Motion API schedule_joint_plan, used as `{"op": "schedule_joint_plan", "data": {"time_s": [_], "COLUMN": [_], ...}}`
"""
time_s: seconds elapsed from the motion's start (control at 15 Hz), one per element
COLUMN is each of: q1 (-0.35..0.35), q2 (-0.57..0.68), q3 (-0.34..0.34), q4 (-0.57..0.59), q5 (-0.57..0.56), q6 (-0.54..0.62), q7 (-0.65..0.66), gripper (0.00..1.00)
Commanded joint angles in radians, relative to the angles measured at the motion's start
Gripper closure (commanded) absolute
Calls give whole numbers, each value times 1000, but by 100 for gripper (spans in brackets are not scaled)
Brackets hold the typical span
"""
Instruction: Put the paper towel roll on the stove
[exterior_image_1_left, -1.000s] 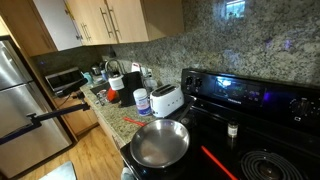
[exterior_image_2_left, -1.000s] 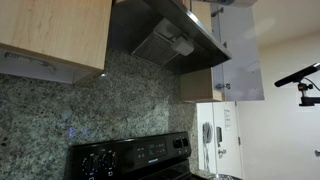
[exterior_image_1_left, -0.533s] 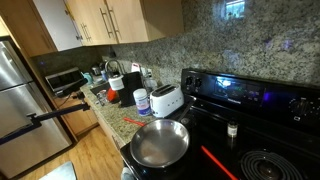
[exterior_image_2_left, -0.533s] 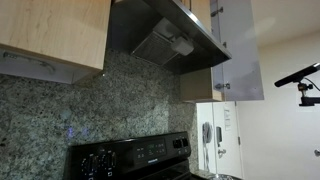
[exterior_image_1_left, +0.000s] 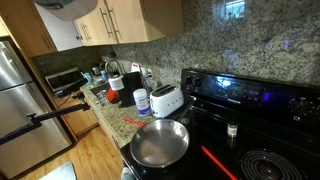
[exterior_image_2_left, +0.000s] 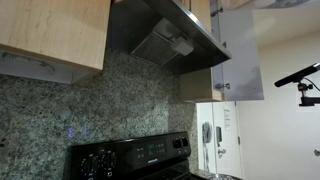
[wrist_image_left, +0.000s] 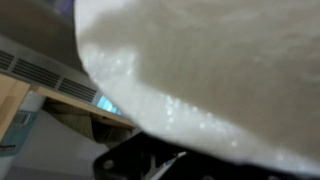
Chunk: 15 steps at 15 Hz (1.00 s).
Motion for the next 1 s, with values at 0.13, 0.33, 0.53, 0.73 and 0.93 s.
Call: {"op": "schedule_joint_plan", "data": {"time_s": [0.13,0.33,0.53,0.73,0.93], "q1": [-23,-22,-21,-32,-53], "q2": [73,141,225,328,416], "q3": [-61,-87,-108,-122,-117], "q4": [-58,-58,-41,-28,-11], "q5": [68,104,151,189,222], "q6": [-1,36,65,135,174], "q7": [-44,-39,-33,-31,-16], "gripper": [100,100,100,100,100]}}
